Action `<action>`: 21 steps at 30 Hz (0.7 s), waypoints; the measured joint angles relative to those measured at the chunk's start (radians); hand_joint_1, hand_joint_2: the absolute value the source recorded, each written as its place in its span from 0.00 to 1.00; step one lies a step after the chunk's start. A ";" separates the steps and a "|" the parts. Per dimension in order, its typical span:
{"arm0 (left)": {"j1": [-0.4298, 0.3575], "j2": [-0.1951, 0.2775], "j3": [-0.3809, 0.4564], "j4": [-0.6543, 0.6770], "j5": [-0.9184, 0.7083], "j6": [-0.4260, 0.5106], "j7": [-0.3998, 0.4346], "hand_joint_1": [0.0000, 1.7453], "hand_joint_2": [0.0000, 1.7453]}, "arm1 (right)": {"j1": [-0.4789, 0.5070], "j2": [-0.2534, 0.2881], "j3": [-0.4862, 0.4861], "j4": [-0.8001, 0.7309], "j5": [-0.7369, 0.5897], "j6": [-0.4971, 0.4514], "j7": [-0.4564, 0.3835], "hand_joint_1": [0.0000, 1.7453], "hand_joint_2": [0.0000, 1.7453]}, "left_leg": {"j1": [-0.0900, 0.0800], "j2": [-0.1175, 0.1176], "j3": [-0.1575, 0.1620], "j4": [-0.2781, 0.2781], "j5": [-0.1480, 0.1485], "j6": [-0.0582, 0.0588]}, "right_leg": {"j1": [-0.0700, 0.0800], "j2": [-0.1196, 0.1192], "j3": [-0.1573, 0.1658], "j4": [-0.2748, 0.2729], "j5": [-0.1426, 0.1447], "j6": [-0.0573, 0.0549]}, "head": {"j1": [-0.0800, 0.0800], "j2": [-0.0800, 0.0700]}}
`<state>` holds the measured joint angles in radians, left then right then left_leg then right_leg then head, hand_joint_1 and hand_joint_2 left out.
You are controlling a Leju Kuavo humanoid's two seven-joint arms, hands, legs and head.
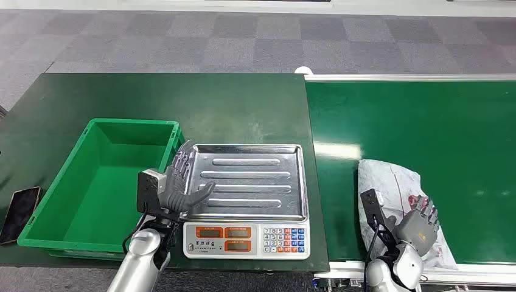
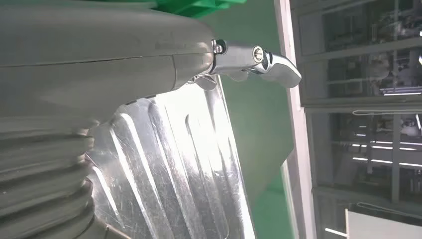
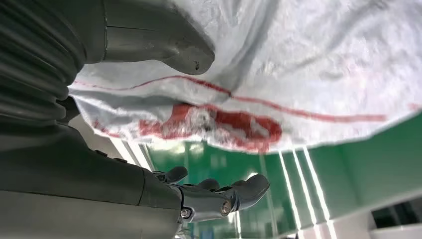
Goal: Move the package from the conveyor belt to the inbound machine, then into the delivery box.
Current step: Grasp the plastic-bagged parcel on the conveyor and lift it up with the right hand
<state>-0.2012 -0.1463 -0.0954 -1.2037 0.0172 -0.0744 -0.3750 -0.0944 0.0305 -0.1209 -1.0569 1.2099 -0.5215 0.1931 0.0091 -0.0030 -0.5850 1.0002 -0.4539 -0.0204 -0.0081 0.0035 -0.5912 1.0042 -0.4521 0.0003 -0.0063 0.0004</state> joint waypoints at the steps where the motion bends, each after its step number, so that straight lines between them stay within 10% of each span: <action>1: 0.004 0.001 0.002 -0.004 0.001 0.000 -0.002 0.00 1.00 | -0.007 0.000 0.000 0.010 -0.008 0.005 -0.008 0.00 1.00 | 0.000 0.000 0.000 0.000 0.000 0.000 | 0.000 0.000 0.000 0.000 0.000 0.000 | 0.000 0.000; 13: 0.079 0.008 0.006 -0.096 0.005 0.016 -0.007 0.00 1.00 | -0.256 -0.004 0.007 0.468 0.027 0.093 0.194 0.00 1.00 | 0.001 0.001 0.008 0.000 0.000 0.001 | 0.001 0.001 0.008 -0.002 -0.001 0.001 | 0.000 0.000; 21: 0.092 0.014 0.006 -0.130 -0.020 -0.004 -0.001 0.00 1.00 | -0.311 -0.005 -0.141 0.587 -0.329 0.294 -0.195 0.00 1.00 | 0.011 0.013 0.024 0.000 -0.012 0.002 | 0.011 0.009 0.032 -0.017 -0.010 0.003 | 0.000 0.000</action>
<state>-0.1089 -0.1321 -0.0889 -1.3342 -0.0025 -0.0787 -0.3755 -0.4051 0.0258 -0.2615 -0.4700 0.8811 -0.2274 -0.0016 0.0201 0.0099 -0.5612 0.9998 -0.4663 -0.0185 0.0029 0.0124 -0.5589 0.9875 -0.4618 0.0030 -0.0064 0.0004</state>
